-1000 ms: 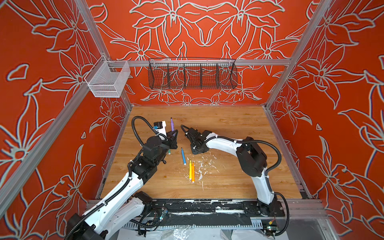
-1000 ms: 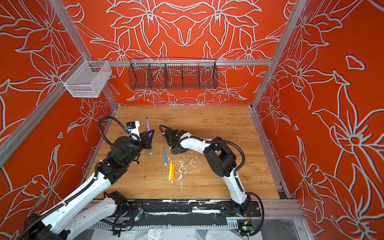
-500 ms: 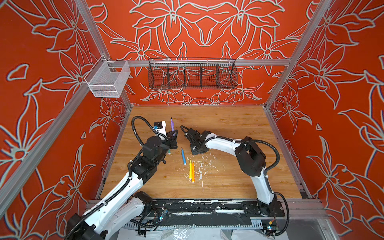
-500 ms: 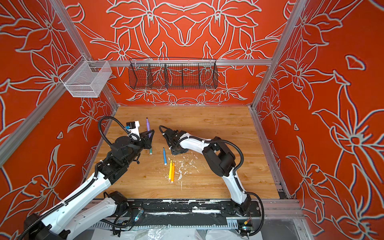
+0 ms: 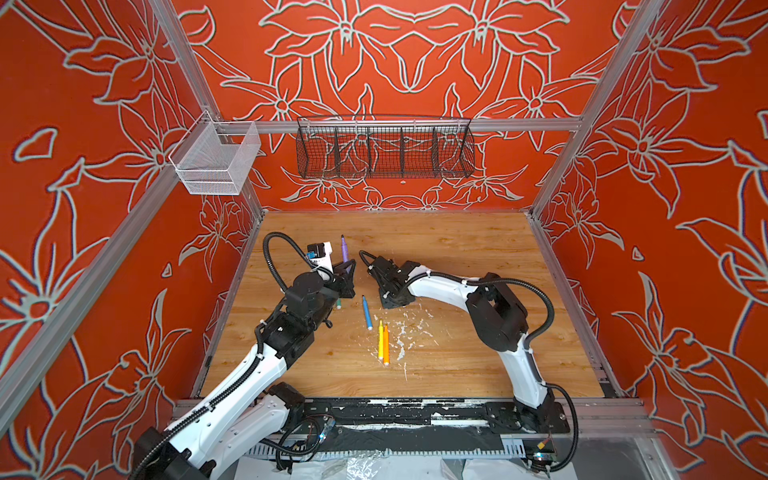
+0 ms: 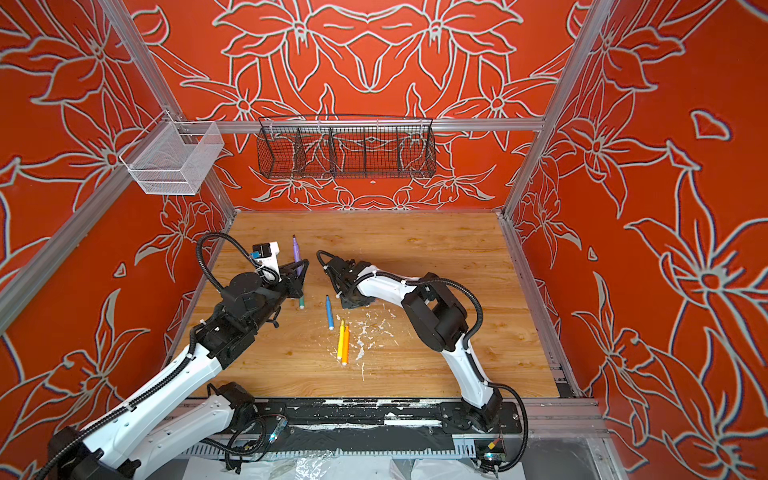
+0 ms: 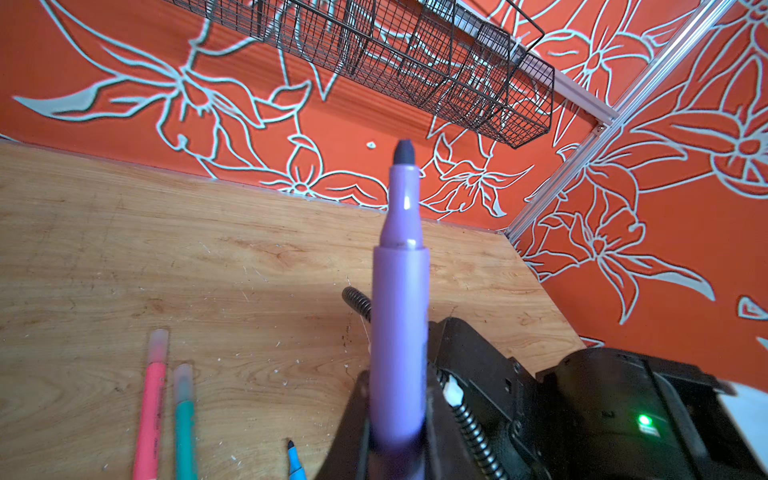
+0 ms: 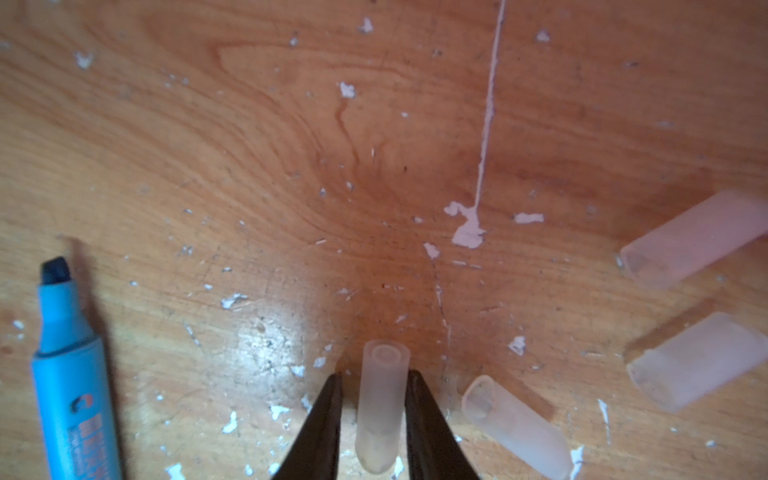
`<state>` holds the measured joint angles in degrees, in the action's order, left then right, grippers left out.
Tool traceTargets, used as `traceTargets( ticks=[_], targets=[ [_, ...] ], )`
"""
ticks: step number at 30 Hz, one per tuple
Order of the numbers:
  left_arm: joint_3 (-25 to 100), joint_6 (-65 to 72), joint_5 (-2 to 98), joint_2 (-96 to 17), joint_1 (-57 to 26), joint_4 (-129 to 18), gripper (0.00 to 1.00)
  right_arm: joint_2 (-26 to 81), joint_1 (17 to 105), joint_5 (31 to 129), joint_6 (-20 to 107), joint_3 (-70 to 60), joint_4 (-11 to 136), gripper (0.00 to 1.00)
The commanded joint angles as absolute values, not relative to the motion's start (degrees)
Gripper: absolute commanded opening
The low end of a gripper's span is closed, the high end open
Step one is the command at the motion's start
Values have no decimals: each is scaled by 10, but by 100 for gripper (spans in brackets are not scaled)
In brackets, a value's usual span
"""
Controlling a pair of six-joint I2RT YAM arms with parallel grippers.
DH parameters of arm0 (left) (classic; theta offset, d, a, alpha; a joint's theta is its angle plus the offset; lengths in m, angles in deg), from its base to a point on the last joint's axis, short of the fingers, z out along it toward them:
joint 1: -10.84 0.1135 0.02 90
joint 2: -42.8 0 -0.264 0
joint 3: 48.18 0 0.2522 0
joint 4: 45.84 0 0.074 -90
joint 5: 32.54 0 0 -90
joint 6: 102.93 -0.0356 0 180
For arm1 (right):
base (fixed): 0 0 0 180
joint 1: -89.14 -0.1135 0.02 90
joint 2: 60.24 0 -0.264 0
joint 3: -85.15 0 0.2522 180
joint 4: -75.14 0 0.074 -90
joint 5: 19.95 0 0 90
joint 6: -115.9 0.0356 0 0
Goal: Insert the pens into the pen caps
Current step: 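Lower the open right gripper around an upright translucent cap, then close the right gripper on the cap and lift it off the table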
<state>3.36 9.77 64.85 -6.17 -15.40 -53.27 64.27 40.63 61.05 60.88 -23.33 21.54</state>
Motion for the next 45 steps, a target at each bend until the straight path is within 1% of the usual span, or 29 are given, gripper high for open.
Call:
traceTargets(
  ticks=[1,6,15,18,21,28,36,41,45],
  targets=[
    [35,106,647,-56,-151,-528,0,664,403,598,616,-241,198,27],
    [35,107,644,-57,-151,-527,0,668,403,592,616,-242,195,25],
    [36,107,639,-58,-151,-528,0,666,402,588,613,-245,190,11],
    [36,106,634,-58,-151,-527,0,647,403,592,613,-236,191,7],
    [37,102,623,-58,-151,-527,0,601,403,598,613,-208,208,6],
    [36,99,589,-64,-151,-515,0,422,403,614,614,-91,280,6],
    [44,95,538,-85,-151,-501,0,159,404,551,620,87,377,5],
    [73,84,446,-132,-151,-494,0,-2,404,486,618,167,399,5],
    [106,75,365,-185,-155,-498,0,-102,403,465,613,216,427,6]
  ],
)
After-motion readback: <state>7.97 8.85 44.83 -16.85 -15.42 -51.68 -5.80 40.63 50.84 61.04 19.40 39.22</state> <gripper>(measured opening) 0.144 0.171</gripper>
